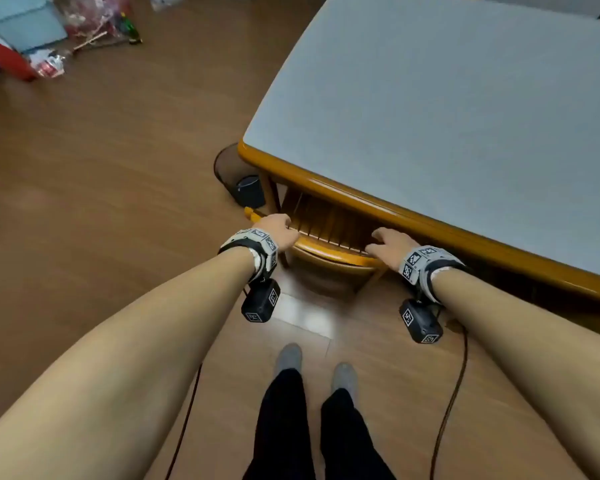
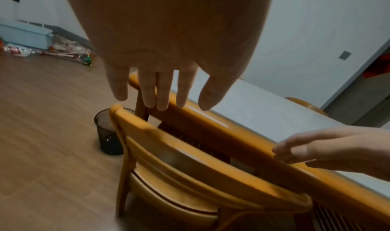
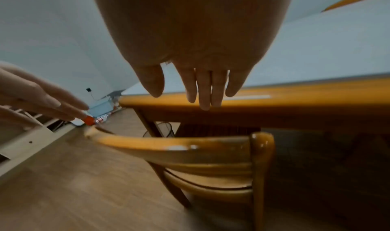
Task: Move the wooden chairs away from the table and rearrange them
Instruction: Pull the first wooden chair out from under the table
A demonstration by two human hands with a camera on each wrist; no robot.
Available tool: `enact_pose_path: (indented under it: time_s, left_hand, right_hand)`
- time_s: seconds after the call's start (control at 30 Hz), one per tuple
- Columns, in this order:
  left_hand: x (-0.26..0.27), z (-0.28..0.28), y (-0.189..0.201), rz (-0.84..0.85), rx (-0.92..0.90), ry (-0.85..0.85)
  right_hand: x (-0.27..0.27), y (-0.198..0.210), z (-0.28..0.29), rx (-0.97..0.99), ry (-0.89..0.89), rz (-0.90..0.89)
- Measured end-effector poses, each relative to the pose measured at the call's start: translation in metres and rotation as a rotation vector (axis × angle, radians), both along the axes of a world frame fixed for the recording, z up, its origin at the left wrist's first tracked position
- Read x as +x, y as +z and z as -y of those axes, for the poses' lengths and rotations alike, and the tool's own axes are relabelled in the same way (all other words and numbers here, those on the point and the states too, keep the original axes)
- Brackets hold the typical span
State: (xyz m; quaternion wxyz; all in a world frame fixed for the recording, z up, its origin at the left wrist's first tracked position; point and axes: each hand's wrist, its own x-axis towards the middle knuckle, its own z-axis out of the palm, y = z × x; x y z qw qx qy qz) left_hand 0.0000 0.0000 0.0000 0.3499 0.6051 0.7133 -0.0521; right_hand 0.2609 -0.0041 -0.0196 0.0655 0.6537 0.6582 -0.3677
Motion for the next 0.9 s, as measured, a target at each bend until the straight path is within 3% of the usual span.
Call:
enact_pose_path:
  time_s: [0.13, 0.33, 0.5, 0.63, 0.9]
  left_hand:
    - [-0.023, -0.017, -0.042, -0.054, -0.04, -0.005]
    - [-0.048, -0.044, -0.087, -0.183, 0.023, -0.272]
    - [-0.057, -0.054, -0.098, -0.112, -0.008, -0.306]
    - [-0.064, -0.052, -0.102, -0.154, 0.044, -0.416]
    - [-0.067, -0.016, -0.109, -0.198, 0.151, -0.448]
  right_hand:
    - [-0.014, -0.042, 0.0, -0.109, -0.017, 0.035]
    - [-0.029, -0.073, 0.0, -0.123, -0.043, 0.169]
    - [-0.032, -0.078, 0.003, -0.078, -0.063, 0.218]
    - [-0.039, -0.078, 0.007, -0.036, -0.078, 0.259]
    - [-0.045, -0.082, 0.041, 0.01, -0.092, 0.259]
